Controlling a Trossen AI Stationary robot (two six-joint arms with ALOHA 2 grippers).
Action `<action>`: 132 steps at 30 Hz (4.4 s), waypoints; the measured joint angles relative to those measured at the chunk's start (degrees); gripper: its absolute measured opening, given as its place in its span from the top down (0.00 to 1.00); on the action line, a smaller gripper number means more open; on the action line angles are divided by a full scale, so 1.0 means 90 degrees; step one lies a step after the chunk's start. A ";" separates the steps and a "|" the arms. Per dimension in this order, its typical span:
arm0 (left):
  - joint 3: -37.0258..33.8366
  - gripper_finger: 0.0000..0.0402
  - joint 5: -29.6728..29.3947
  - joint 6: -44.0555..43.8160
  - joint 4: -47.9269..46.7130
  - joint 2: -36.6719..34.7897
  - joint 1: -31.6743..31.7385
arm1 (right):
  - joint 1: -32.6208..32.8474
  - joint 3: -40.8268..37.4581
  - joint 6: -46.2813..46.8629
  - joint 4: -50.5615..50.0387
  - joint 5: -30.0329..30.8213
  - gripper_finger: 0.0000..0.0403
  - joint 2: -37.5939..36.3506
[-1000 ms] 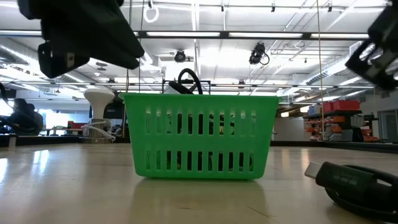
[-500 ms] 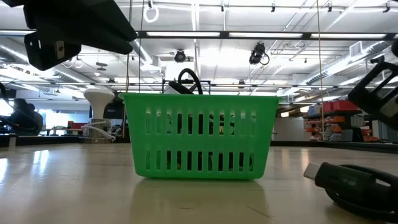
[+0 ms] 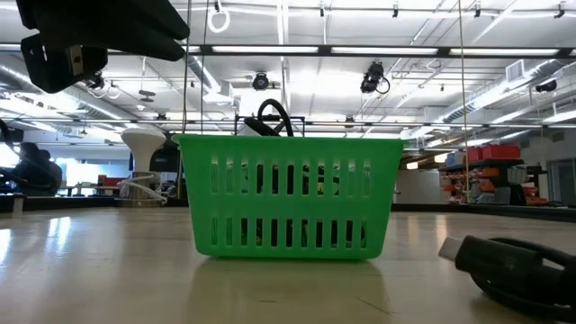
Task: Pick & Place USB Port
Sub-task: Put the black charger cable into the green bin
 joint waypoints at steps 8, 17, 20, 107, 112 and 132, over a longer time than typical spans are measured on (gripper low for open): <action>0.0000 0.83 -0.0042 0.0002 0.0013 0.0000 -0.0038 | 0.0173 0.0000 0.0123 0.0037 0.0492 0.72 0.0002; 0.0000 0.83 -0.0229 0.0007 0.0013 0.0000 -0.0038 | 0.0178 0.0000 0.0385 -0.0040 0.0687 0.71 0.0002; 0.0000 0.83 -0.0229 0.0012 0.0015 0.0000 -0.0038 | 0.0190 0.0000 0.0399 -0.0060 0.0866 0.69 0.0002; 0.0000 0.83 -0.0236 0.0000 0.0017 0.0015 -0.0042 | -0.1698 0.2509 -0.1280 -0.5020 0.1317 1.00 -0.0391; 0.0000 0.83 -0.0252 0.0002 0.0014 0.0015 -0.0043 | -0.1914 0.2509 -0.1530 -0.5109 0.1391 1.00 -0.0391; 0.0002 0.83 -0.0247 0.0067 0.0019 0.0133 -0.0043 | -0.2296 0.2523 -0.2133 -0.5735 0.1902 1.00 -0.1397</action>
